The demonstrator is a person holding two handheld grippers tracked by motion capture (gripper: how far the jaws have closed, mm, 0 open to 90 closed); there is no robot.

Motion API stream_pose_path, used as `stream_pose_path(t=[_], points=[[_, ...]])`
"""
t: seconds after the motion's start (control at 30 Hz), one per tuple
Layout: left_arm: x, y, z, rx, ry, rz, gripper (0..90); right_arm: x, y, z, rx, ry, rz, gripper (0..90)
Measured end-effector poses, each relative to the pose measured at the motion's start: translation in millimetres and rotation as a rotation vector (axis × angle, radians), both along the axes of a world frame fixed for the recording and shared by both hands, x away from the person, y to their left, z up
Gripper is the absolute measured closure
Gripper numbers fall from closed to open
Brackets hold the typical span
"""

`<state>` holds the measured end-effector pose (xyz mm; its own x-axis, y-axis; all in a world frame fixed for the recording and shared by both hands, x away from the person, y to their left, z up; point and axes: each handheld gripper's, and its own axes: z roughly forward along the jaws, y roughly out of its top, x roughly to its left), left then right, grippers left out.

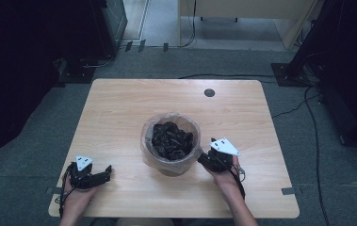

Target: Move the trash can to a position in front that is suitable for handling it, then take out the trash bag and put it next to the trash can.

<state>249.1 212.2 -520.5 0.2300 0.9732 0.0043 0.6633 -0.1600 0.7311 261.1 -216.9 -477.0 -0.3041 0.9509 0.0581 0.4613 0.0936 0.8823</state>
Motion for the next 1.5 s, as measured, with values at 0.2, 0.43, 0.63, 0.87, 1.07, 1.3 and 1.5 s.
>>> stream_pose_path(t=[0.2,0.43,0.63,0.87,1.07,1.3,1.5], points=[[0.0,0.0,0.0,0.000,0.000,0.000,9.2,-0.9,9.8,0.0,-0.015,-0.002,0.042,36.5],[0.0,0.0,0.0,0.000,-0.001,0.000,9.2,-5.7,-0.8,4.6,0.016,0.011,0.047,30.0],[-0.1,-0.2,0.0,0.000,0.000,0.002,9.2,-17.3,-24.9,14.5,0.074,-0.010,0.016,29.0],[-2.2,-4.4,0.1,0.003,-0.003,0.027,9.5,-25.4,-48.3,8.7,0.062,0.004,-0.037,28.9],[-4.5,-23.2,2.2,-0.011,-0.008,-0.002,9.6,-20.7,-63.7,-20.8,-0.005,0.117,-0.143,28.9],[-5.8,-60.2,2.5,-0.017,-0.018,-0.085,9.6,-13.0,-60.3,-42.3,-0.074,0.208,-0.177,28.8],[-0.6,-83.1,7.3,-0.028,-0.035,-0.115,9.6,-13.1,-57.4,-47.8,-0.083,0.221,-0.173,25.4]])
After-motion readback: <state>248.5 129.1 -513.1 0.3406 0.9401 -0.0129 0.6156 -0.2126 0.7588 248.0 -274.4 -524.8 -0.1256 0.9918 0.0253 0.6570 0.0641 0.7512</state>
